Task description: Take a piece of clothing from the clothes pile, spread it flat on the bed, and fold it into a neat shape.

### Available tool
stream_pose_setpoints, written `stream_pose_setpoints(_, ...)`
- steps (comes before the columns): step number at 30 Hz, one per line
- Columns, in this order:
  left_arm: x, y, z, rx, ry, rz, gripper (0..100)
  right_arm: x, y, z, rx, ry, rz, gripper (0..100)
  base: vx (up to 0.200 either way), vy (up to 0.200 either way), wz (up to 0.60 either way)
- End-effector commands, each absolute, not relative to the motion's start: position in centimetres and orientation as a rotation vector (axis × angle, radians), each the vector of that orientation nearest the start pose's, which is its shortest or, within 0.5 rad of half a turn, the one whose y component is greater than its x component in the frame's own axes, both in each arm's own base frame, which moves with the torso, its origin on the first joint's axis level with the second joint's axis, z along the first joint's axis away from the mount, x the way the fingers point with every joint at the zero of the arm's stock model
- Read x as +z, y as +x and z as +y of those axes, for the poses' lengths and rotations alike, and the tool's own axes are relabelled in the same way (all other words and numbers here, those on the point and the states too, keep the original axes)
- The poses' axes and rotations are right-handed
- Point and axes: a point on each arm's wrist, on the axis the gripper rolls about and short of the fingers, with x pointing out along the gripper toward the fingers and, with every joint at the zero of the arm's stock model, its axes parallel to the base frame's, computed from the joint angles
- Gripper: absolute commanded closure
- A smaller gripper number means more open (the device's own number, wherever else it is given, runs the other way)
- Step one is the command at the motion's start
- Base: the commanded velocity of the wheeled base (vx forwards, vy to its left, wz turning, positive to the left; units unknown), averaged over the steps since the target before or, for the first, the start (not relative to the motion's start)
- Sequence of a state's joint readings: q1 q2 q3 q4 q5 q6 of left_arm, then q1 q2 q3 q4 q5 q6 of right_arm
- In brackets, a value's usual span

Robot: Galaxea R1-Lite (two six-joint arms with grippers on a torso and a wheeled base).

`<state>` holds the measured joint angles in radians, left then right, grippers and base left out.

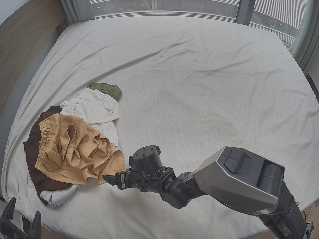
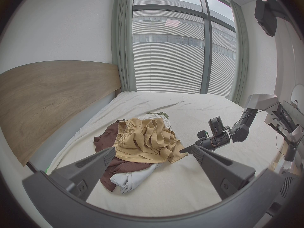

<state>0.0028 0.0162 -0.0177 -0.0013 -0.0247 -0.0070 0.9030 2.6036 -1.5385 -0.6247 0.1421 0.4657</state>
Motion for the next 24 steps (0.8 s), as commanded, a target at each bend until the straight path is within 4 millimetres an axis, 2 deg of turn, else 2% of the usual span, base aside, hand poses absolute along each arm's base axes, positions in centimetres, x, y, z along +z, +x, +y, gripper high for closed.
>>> stream_pose_setpoints(1, 7.6, -2.3, -0.1, -0.020, -0.008, -0.001, 0, -1.4, 30.7, 39.9, 0.904, 0.248, 0.664, 0, 0.000, 0.000, 0.00)
stream_pose_setpoints(4, 7.6, -2.3, -0.1, -0.021, -0.008, -0.001, 0, -1.5, 30.8, 40.0, 0.903, 0.252, 0.661, 0, 0.000, 0.000, 0.00)
stream_pose_setpoints(5, 7.6, -2.3, -0.1, -0.020, -0.008, -0.001, 0, -1.6, 31.0, 40.1, 0.898, 0.255, 0.655, 100, 0.000, 0.000, 0.00)
stream_pose_setpoints(17, 7.6, -2.3, -0.1, -0.021, -0.008, -0.001, 0, -1.9, 31.5, 39.9, 0.849, 0.268, 0.639, 100, 0.000, 0.000, 0.00)
stream_pose_setpoints(22, 7.6, -2.3, -0.1, -0.021, -0.008, -0.001, 0, -1.5, 31.5, 39.6, 0.819, 0.267, 0.631, 100, 0.000, 0.000, 0.00)
stream_pose_setpoints(24, 7.6, -2.3, -0.1, -0.020, -0.006, -0.001, 0, -0.6, 31.3, 39.2, 0.810, 0.266, 0.624, 100, 0.000, 0.000, 0.00)
